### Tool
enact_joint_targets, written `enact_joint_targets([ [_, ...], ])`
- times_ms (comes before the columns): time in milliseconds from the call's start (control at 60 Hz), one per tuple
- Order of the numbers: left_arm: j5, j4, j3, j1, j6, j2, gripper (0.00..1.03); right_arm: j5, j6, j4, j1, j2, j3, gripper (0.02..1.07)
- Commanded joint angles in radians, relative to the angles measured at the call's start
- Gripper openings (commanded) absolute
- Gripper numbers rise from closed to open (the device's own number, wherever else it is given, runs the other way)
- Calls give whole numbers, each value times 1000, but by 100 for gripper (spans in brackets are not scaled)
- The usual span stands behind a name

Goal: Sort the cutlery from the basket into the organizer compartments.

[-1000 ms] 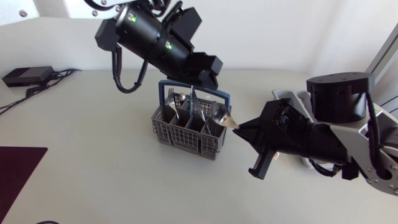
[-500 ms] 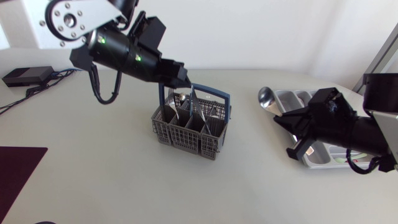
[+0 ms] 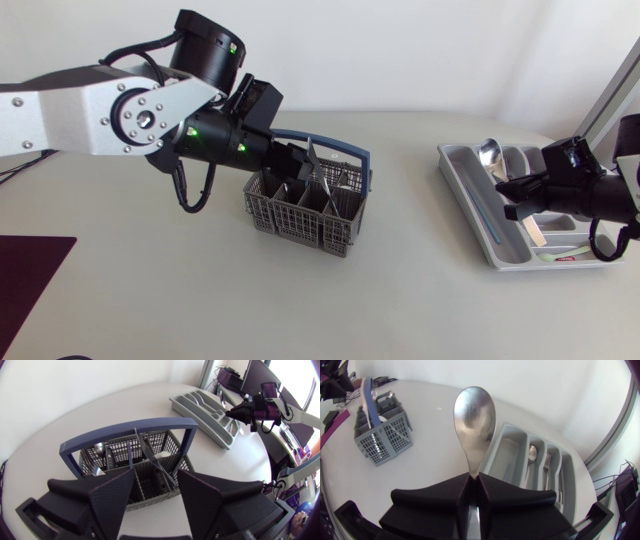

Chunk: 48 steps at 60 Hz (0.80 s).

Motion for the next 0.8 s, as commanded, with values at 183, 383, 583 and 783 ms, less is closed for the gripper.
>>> enact_joint_targets([
  [183,-17,78,-80,-16,12,-28,58,33,55,20,-74,277,249,8],
  [383,-17,148,-127,-22,12,-39,58,82,156,34,-72,449,404,8],
  [583,-17,194,-154,-23,12,-49,58,156,235,31,-46,578,521,8],
  [783,-17,225,-170,-27,15,-49,58,188,287,-1,-33,711,641,8],
])
